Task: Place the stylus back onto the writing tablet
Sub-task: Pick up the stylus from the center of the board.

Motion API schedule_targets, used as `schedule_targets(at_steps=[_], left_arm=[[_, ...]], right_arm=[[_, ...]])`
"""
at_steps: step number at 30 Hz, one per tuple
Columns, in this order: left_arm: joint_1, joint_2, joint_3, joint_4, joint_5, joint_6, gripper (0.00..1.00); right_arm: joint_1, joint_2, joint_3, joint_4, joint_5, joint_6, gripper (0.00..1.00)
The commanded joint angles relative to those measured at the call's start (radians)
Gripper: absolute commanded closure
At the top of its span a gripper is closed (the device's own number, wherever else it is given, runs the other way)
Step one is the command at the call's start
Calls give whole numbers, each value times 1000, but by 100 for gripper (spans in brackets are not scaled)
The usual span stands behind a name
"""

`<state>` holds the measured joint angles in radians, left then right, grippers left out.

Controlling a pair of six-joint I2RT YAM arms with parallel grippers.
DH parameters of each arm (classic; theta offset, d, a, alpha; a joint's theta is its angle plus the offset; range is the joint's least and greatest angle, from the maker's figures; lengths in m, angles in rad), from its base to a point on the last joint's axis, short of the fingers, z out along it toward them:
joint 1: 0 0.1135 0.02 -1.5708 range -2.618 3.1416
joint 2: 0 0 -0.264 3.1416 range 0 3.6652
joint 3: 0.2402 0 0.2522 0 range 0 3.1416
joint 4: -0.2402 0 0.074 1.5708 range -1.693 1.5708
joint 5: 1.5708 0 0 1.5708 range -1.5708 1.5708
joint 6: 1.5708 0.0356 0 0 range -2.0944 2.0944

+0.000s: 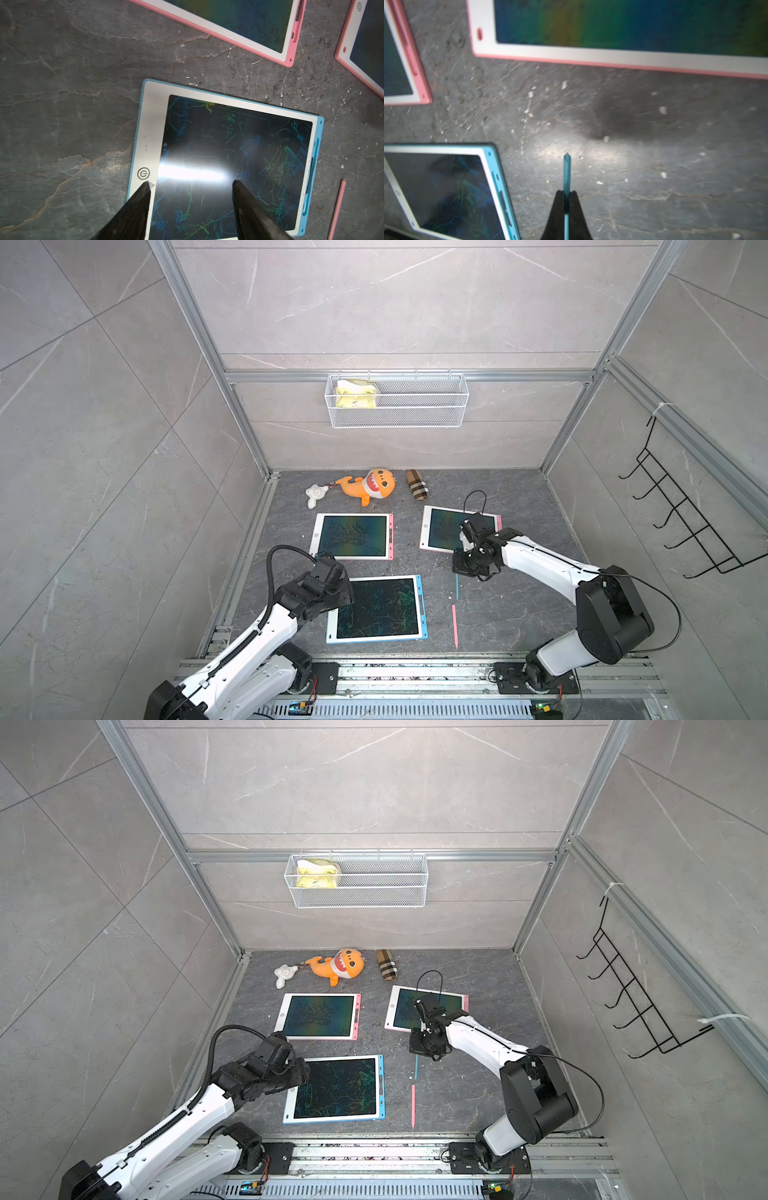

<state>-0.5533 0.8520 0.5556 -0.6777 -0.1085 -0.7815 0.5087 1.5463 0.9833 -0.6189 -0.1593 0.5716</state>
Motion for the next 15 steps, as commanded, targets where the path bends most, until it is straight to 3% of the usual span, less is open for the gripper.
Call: schedule_targets(at_steps=[1,6,15], left_arm=[[4,-48,-21,-62,-46,-53,37],[5,-76,-38,-87,-63,-76,38],[5,-7,-57,-138,-66,-155,42]], right_arm=[[66,2,15,32,-24,-12,100],[152,43,27,68,-24,5,100],[287,99,14,142,-12,63,100]])
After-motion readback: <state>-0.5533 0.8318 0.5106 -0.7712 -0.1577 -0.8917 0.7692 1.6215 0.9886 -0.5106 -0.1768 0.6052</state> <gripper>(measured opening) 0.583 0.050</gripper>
